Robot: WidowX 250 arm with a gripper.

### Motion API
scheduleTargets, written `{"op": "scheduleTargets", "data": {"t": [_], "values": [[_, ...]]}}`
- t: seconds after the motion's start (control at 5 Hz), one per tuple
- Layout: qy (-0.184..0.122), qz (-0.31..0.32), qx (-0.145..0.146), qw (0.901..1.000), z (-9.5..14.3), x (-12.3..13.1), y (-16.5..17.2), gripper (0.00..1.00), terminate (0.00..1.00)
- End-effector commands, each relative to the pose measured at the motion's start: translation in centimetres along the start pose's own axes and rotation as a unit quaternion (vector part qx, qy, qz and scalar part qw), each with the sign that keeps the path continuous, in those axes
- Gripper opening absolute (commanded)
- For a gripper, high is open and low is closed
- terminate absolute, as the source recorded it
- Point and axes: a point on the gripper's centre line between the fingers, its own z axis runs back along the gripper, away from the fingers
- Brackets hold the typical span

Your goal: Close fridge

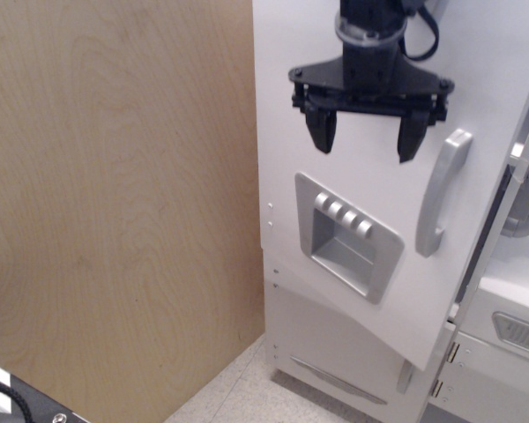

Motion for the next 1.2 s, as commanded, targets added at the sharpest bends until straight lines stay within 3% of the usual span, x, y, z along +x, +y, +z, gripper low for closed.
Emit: {"op": "scheduleTargets", "data": {"t": [0.0, 1.0], "values": [[-0.027, 0.031, -0.016, 0.999, 2.0, 3.4, -1.2, 1.0, 0.0], [-0.018, 0.07, -0.018, 0.9972, 2.5, 6.4, -2.3, 1.0, 0.0]]}}
